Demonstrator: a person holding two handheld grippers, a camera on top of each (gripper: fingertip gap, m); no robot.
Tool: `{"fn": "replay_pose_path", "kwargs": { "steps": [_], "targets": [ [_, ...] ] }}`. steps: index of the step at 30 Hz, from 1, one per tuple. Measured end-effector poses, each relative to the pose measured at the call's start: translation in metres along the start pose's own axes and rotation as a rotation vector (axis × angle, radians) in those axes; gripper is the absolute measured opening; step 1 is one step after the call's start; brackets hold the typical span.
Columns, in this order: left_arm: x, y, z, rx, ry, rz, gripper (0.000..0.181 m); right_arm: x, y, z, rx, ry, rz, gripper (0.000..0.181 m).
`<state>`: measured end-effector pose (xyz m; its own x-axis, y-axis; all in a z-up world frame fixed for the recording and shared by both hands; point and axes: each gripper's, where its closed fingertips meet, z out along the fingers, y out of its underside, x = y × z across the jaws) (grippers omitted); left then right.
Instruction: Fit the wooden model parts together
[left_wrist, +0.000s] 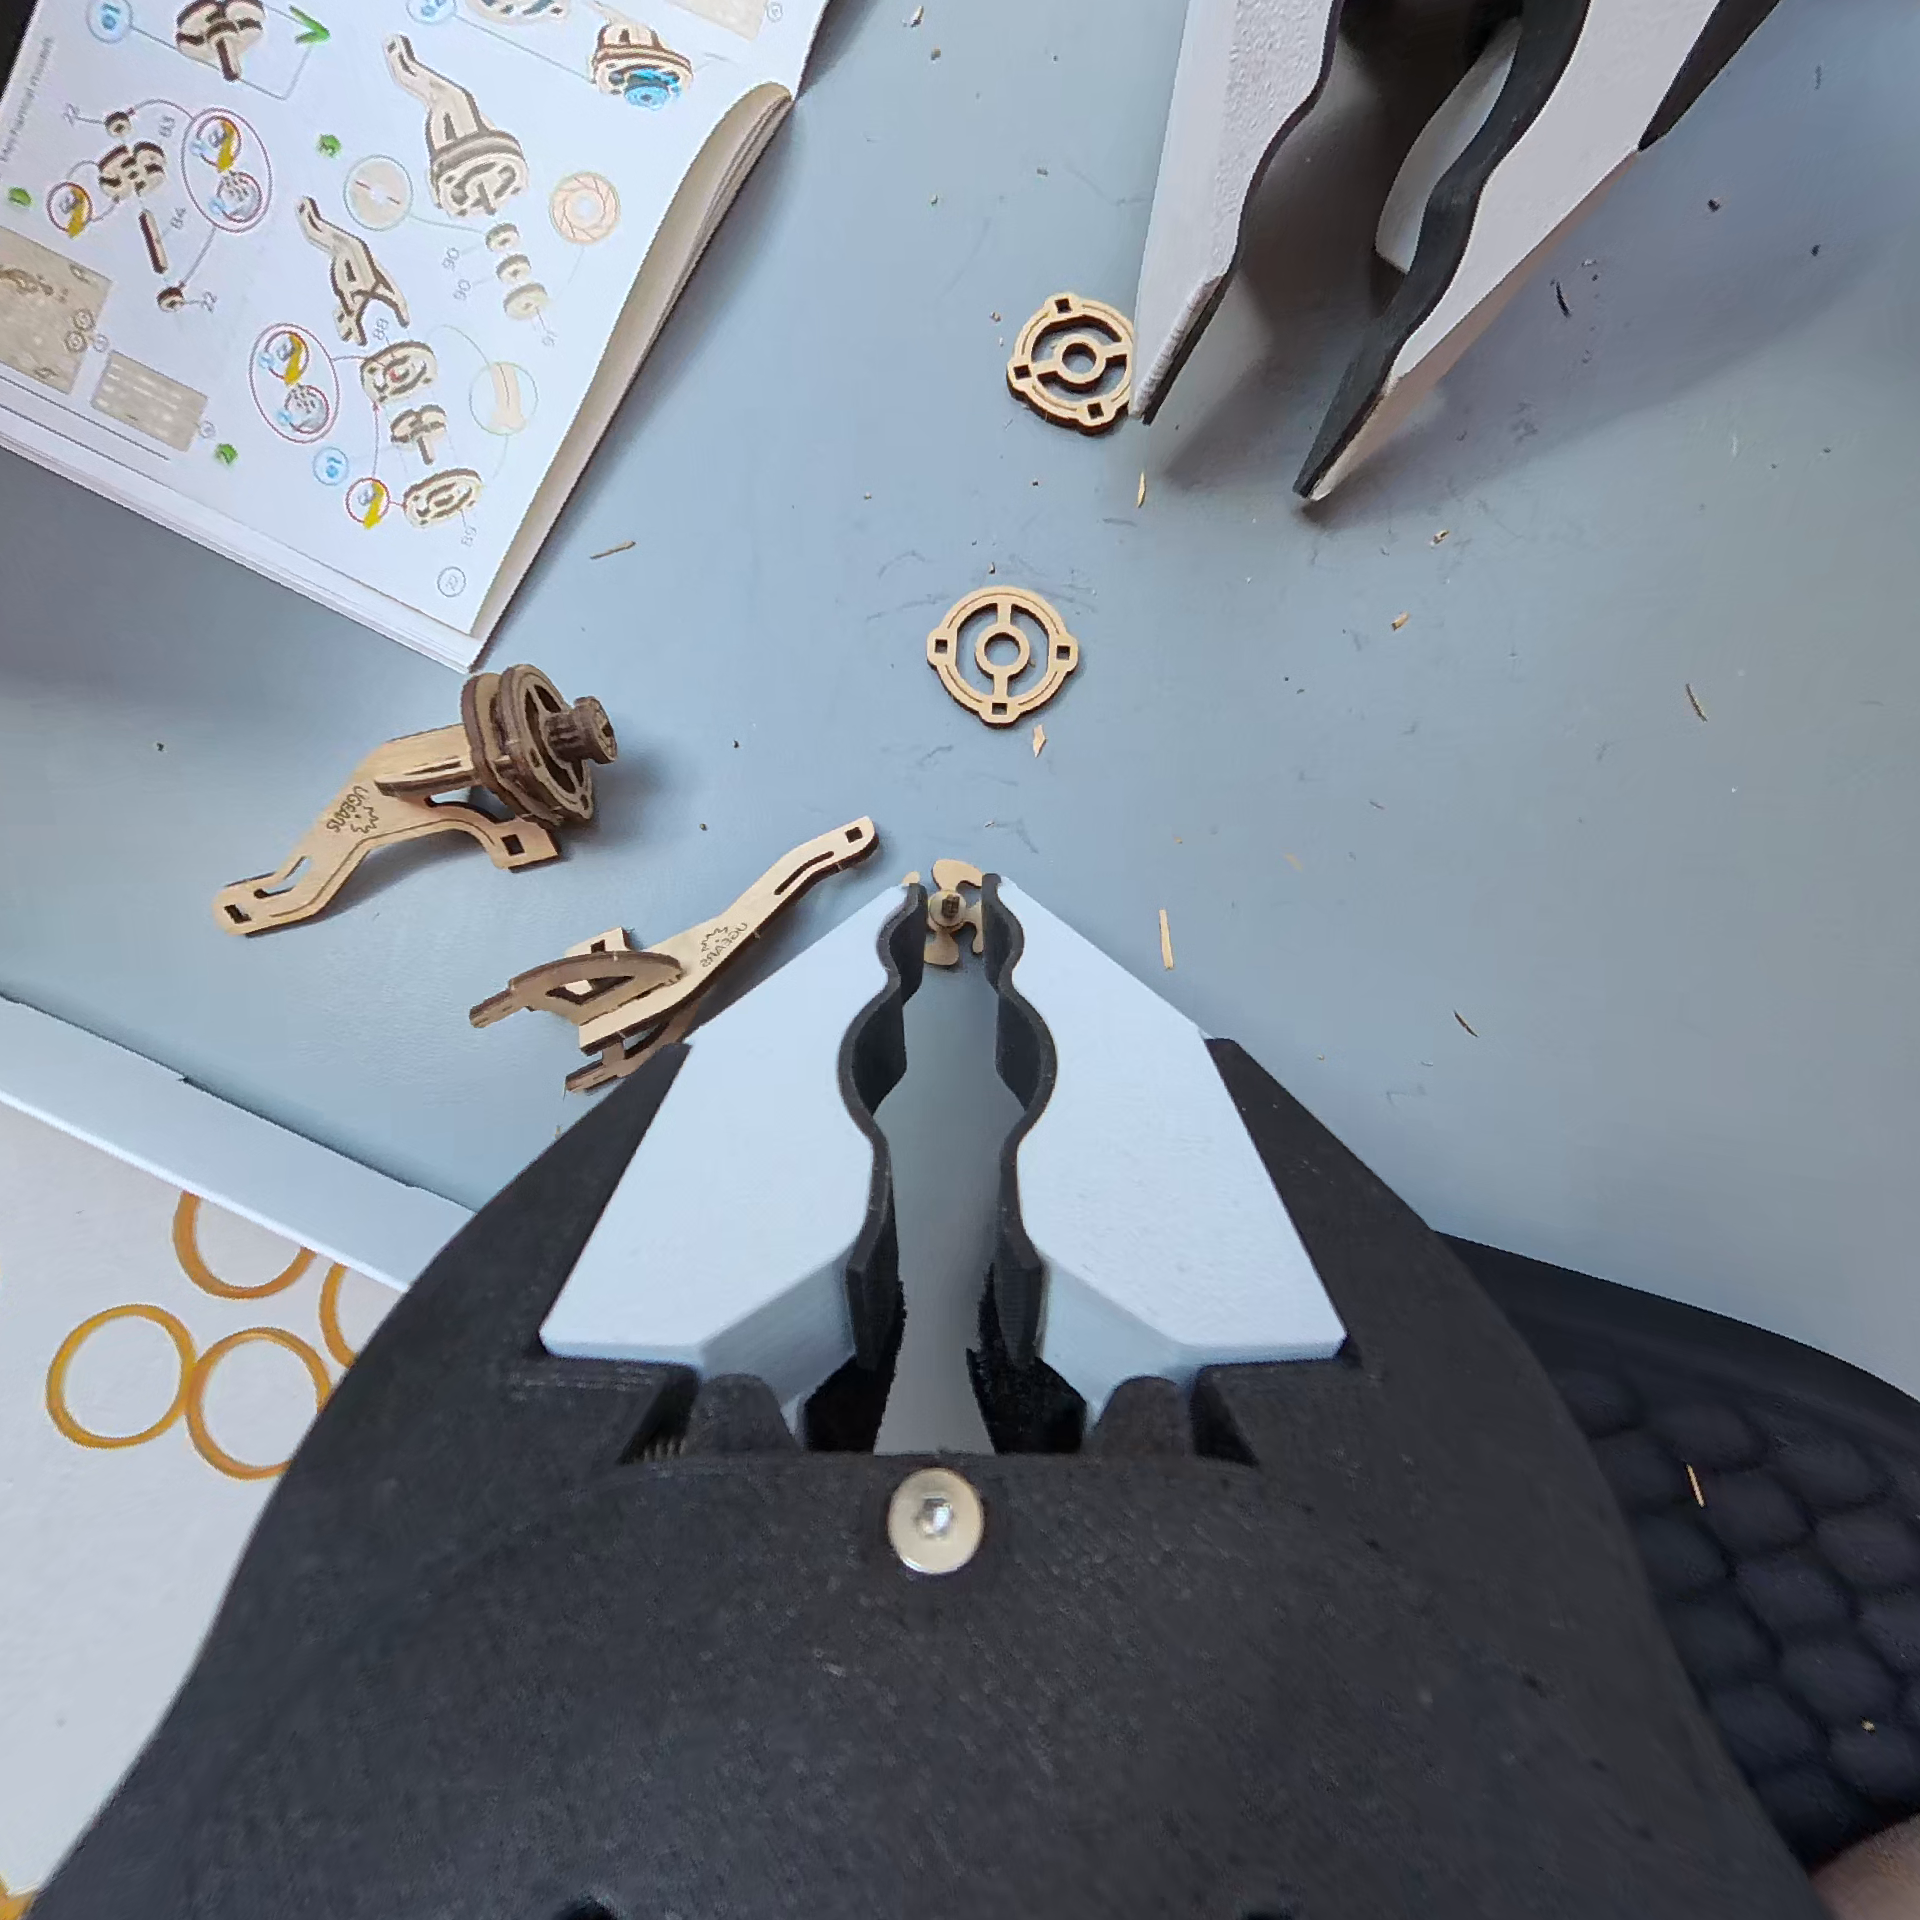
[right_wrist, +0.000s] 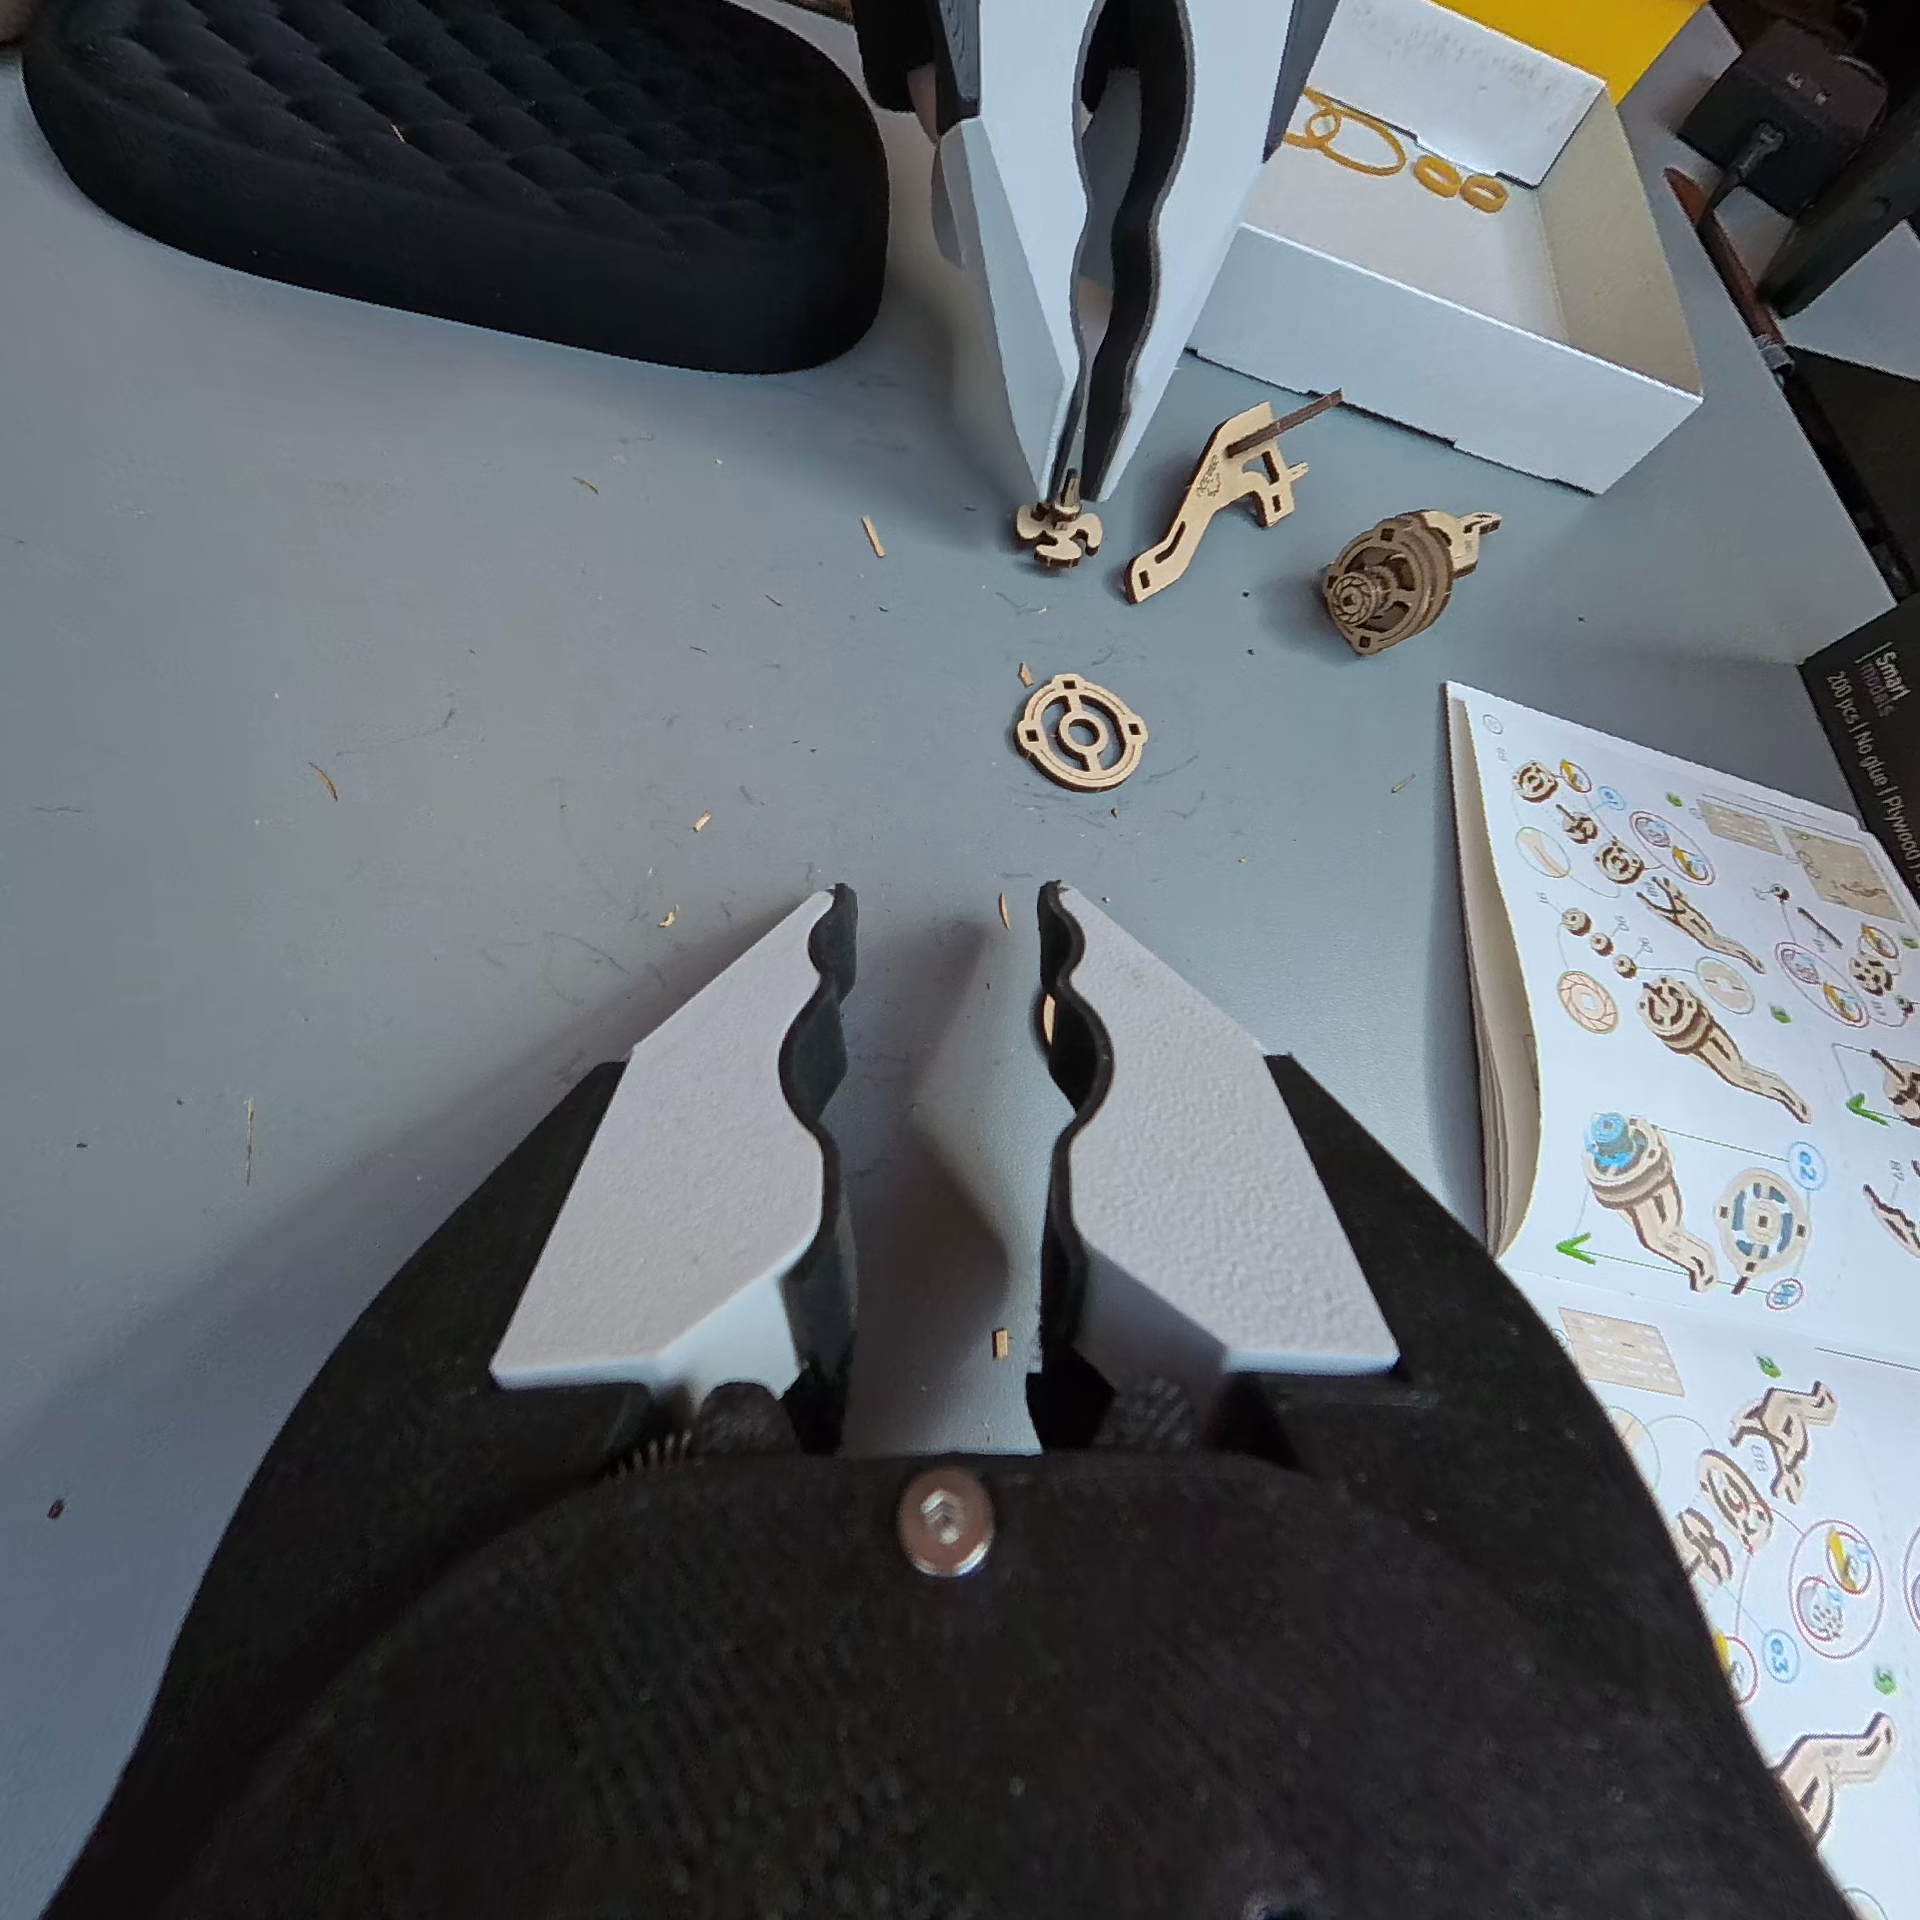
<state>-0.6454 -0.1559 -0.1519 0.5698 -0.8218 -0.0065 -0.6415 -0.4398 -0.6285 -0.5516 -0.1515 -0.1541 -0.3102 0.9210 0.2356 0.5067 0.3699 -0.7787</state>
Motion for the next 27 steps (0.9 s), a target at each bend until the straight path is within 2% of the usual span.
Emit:
{"fn": "replay_pose_path", "kwargs": {
  "steps": [27],
  "targets": [
    [-0.0019,0.002,0.0023,-0.019,-0.014,-0.001,0.004,-0.0009,0.0011,0.0004,-0.006,-0.002,-0.003,0.034]
  ]
}}
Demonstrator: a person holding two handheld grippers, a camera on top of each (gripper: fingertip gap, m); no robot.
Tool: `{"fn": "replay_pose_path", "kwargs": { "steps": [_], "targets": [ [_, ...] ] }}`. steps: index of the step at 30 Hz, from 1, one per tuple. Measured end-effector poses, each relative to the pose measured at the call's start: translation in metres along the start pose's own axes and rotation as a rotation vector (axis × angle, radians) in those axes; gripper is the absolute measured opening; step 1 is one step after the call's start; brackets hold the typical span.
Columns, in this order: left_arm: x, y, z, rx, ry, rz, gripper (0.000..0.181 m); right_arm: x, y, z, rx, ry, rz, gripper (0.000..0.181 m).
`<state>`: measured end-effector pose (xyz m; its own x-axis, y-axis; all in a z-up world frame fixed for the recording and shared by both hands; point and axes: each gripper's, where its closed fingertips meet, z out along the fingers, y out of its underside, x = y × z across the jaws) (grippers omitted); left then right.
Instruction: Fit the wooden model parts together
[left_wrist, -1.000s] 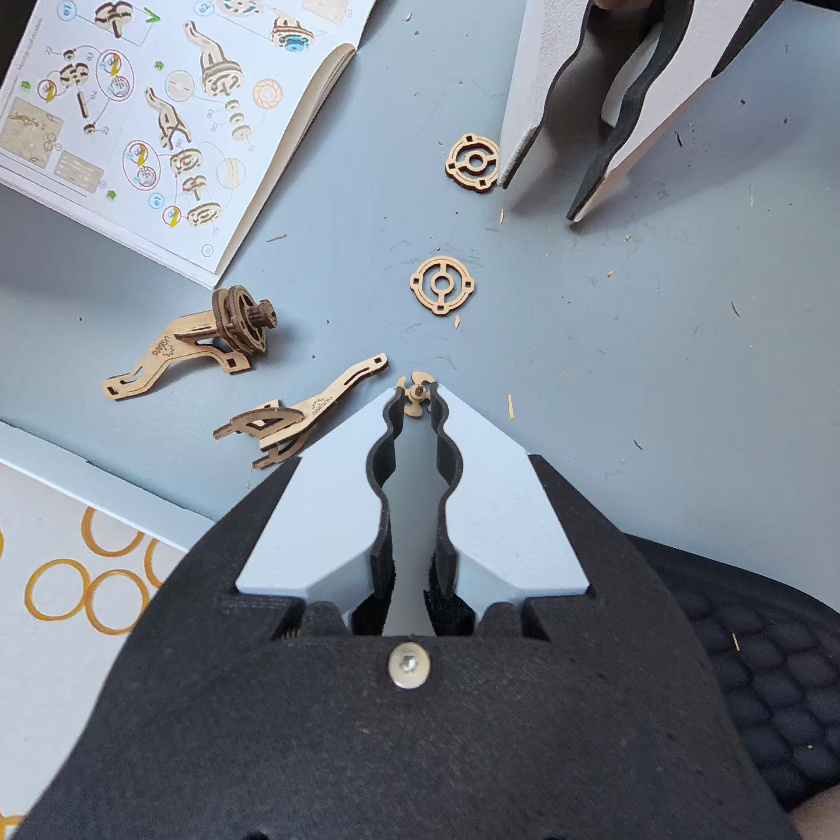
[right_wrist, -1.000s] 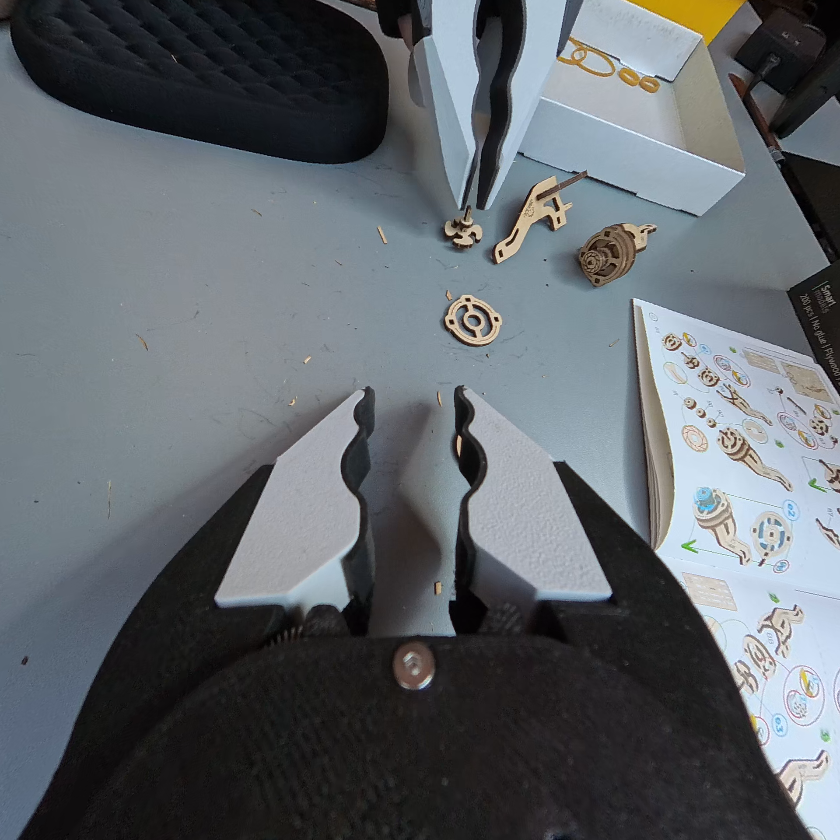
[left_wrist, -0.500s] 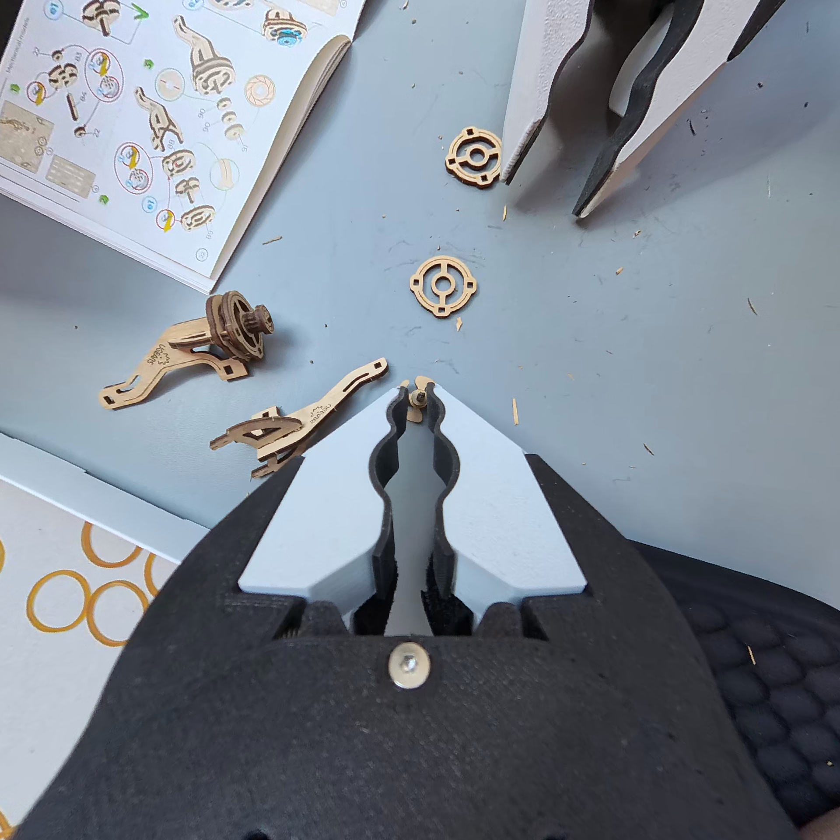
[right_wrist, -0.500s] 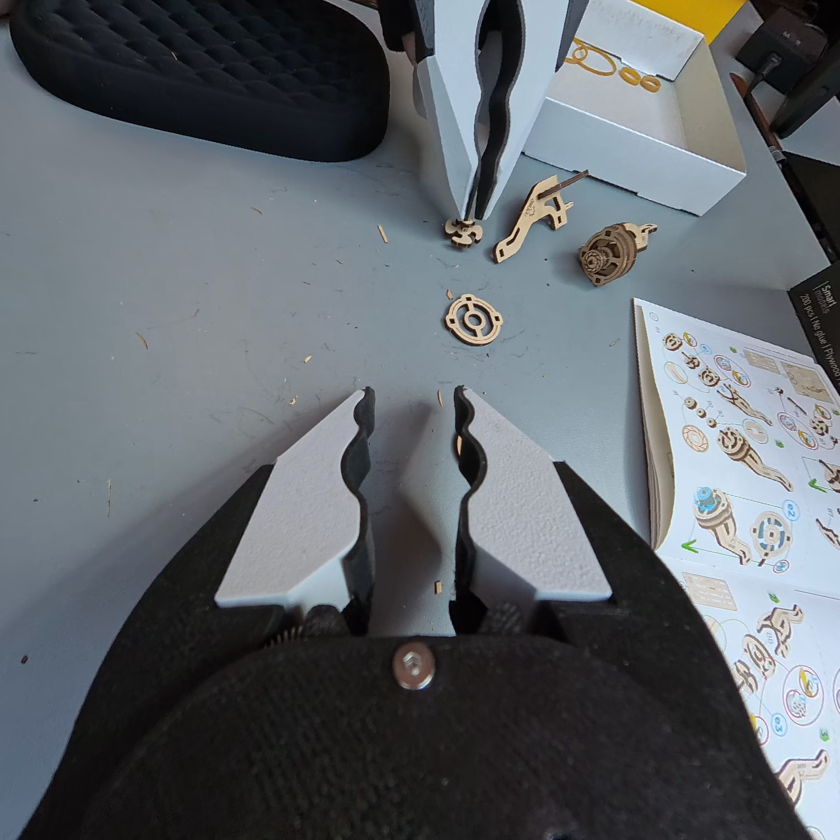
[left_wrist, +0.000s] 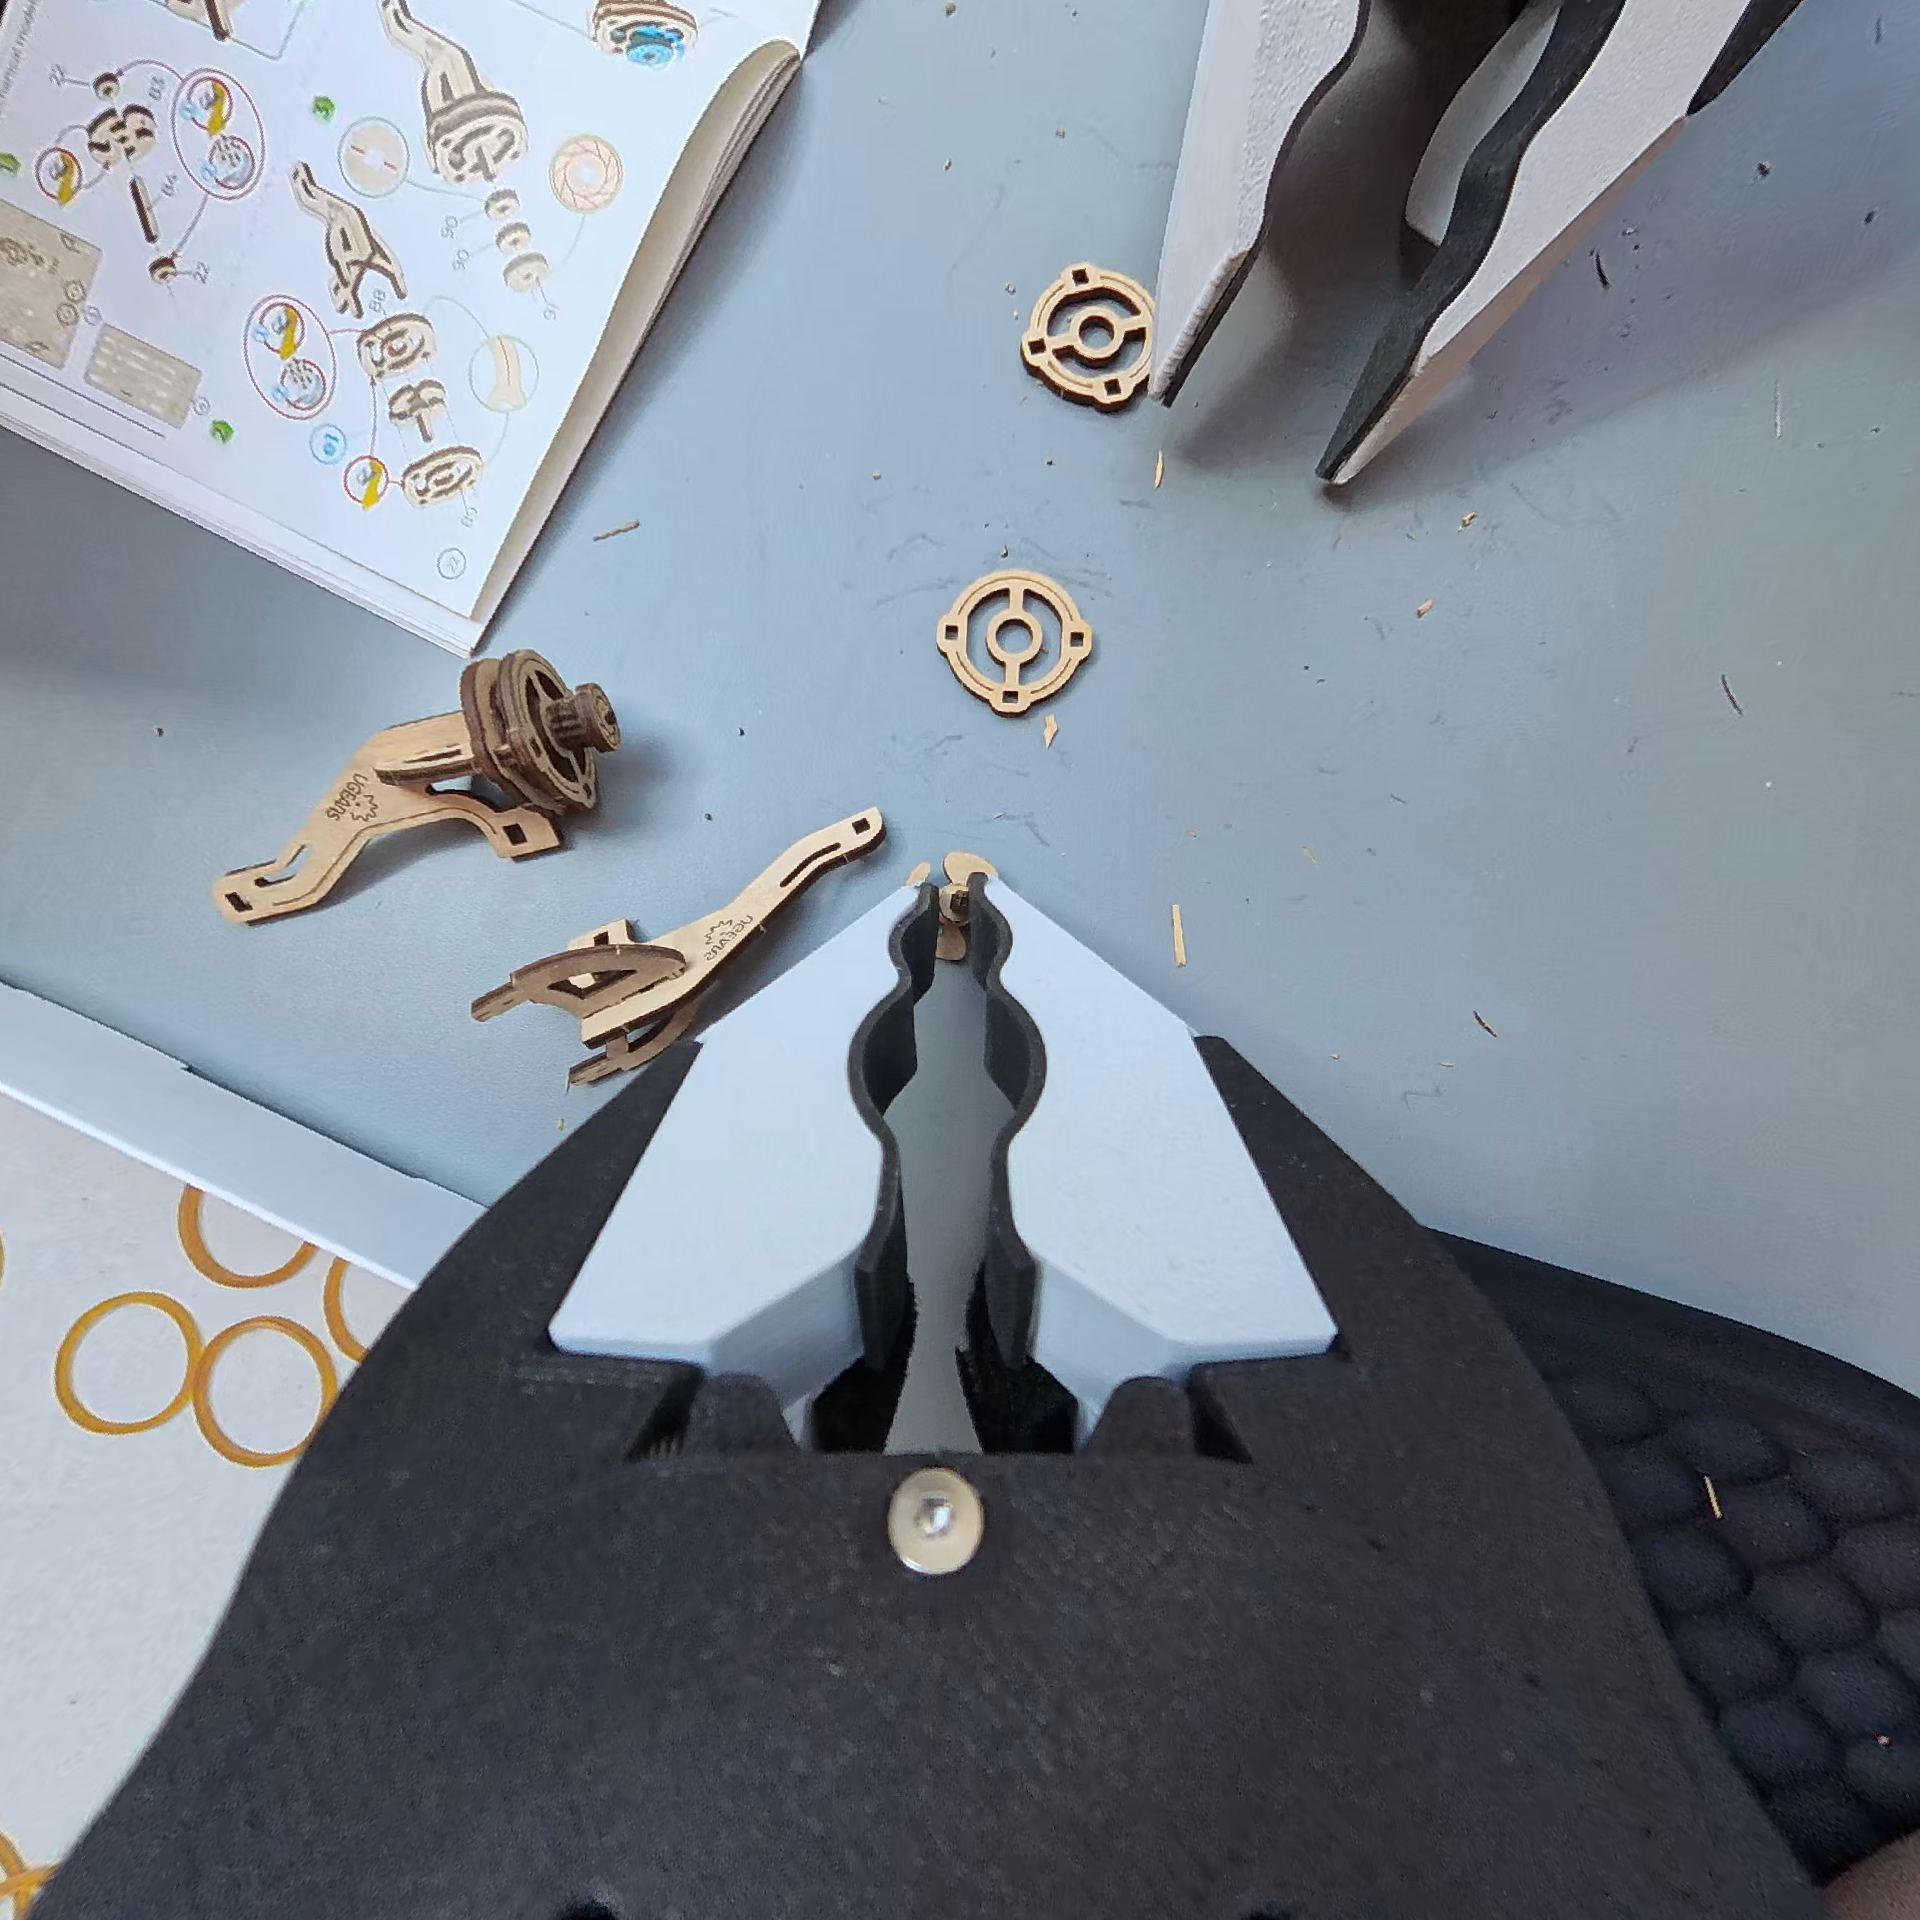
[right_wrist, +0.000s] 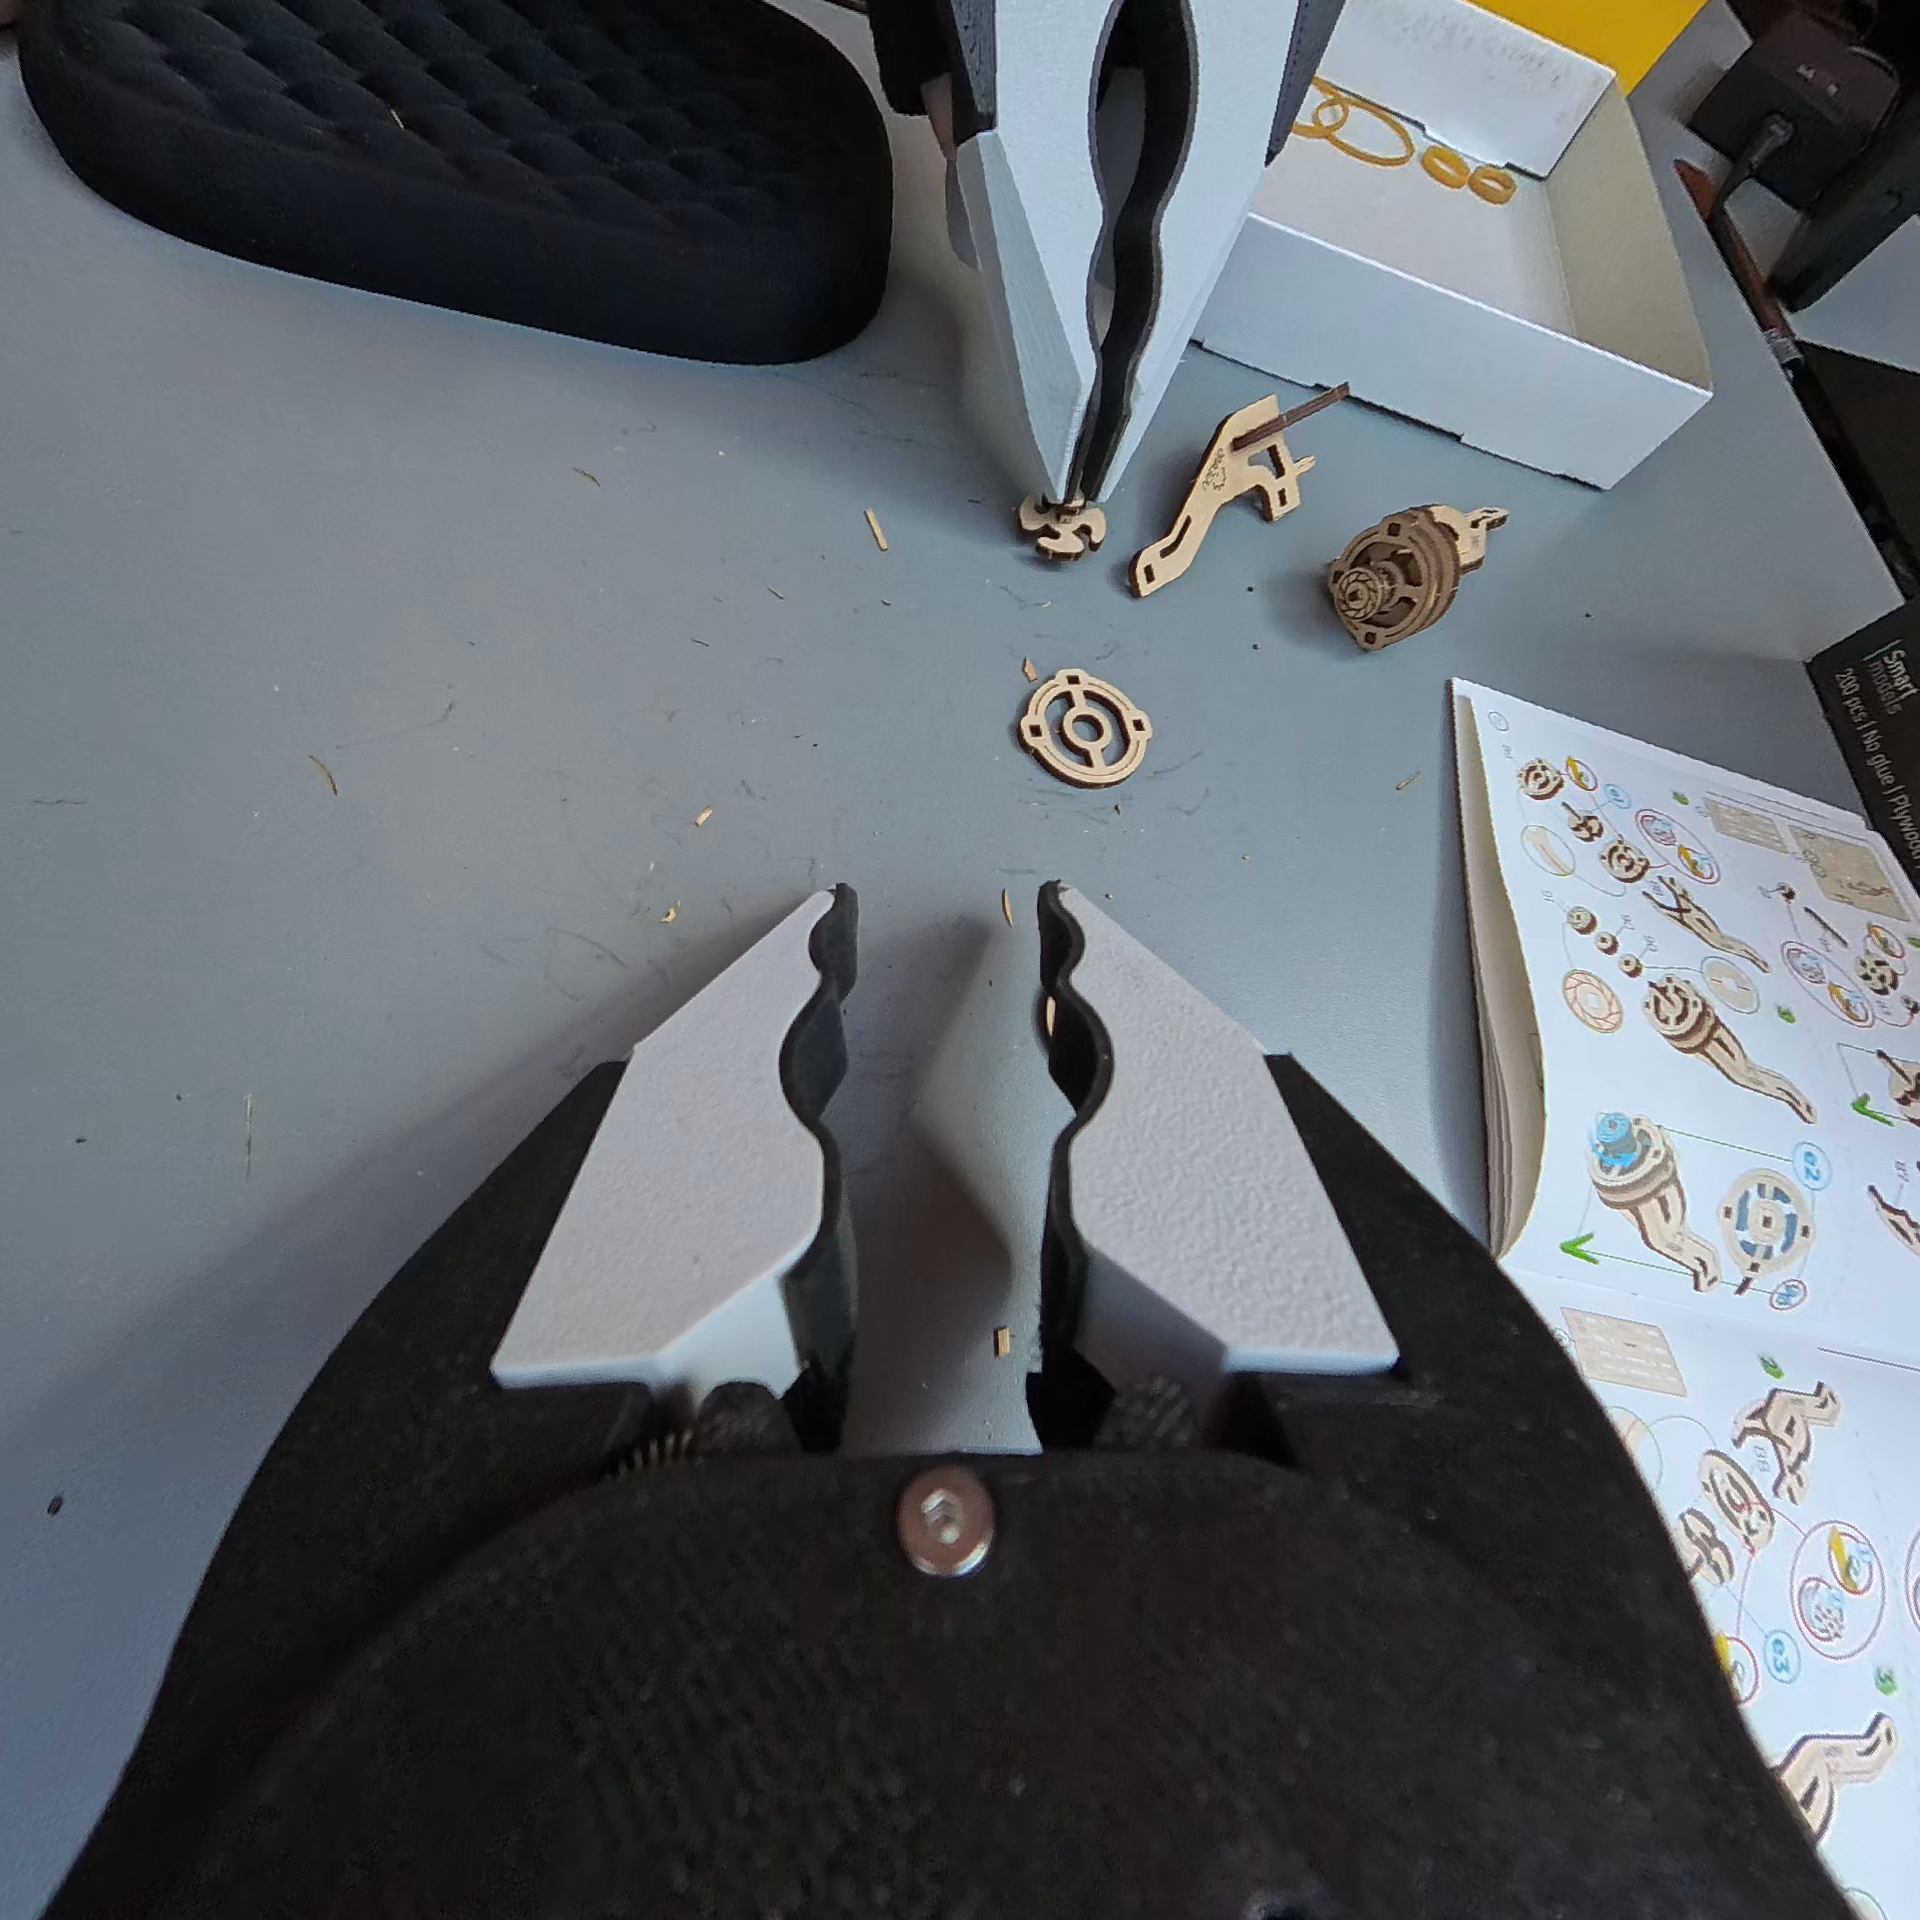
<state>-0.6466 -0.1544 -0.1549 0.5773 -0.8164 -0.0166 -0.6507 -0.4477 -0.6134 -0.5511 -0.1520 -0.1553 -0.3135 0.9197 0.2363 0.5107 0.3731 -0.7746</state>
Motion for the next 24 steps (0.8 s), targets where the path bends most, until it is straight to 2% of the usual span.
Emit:
{"fn": "replay_pose_path", "kwargs": {
  "steps": [21,24],
  "targets": [
    [0.0001,-0.0007,0.0004,0.022,0.009,-0.006,0.004,-0.0009,0.0008,0.0009,-0.008,-0.002,-0.007,0.034],
    [0.0019,-0.0001,-0.0007,0.032,0.04,-0.035,0.015,-0.001,0.0007,0.0008,-0.007,-0.003,-0.007,0.034]
  ]
}}
